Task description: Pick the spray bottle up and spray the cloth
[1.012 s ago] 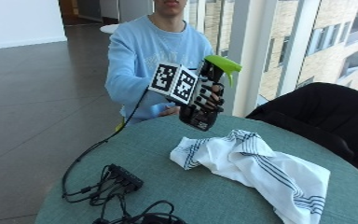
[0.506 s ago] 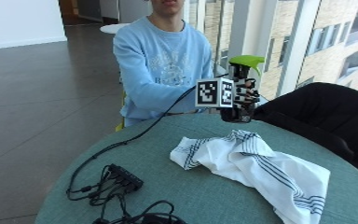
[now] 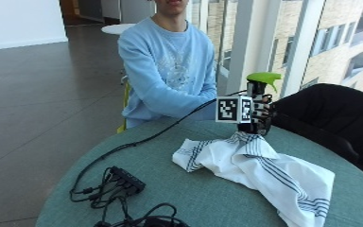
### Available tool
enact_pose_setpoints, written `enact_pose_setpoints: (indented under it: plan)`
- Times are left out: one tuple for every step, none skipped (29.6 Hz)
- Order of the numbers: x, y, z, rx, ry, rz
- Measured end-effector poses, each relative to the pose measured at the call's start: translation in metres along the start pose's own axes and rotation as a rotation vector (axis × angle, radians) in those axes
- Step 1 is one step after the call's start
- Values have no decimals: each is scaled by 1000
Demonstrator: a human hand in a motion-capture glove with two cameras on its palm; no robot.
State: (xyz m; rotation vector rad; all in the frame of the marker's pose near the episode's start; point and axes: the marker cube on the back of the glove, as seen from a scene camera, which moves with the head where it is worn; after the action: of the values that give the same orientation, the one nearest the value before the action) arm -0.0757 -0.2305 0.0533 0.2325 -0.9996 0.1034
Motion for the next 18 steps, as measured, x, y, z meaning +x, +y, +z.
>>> enact_pose_setpoints:
  plan:
    - [2, 0, 1, 4, 5, 3]
    - [5, -1, 1, 7, 8, 6]
    - [6, -1, 1, 9, 9, 8]
    - [8, 0, 2, 9, 9, 9]
    - [9, 0, 2, 8, 10, 9]
    - [10, 1, 3, 5, 10, 10]
    - [10, 1, 3, 3, 10, 10]
    - [11, 1, 3, 2, 10, 12]
    - [11, 1, 3, 0, 9, 15]
    - [11, 0, 3, -3, 8, 19]
    - [11, 0, 4, -6, 7, 23]
    - [11, 0, 4, -9, 5, 26]
    - [10, 0, 4, -13, 3, 28]
    - [10, 1, 4, -17, 3, 29]
    - [9, 2, 3, -21, 2, 28]
    - [8, 3, 2, -23, 3, 26]
    - [6, 5, 0, -23, 5, 23]
    - [4, 7, -4, -21, 10, 19]
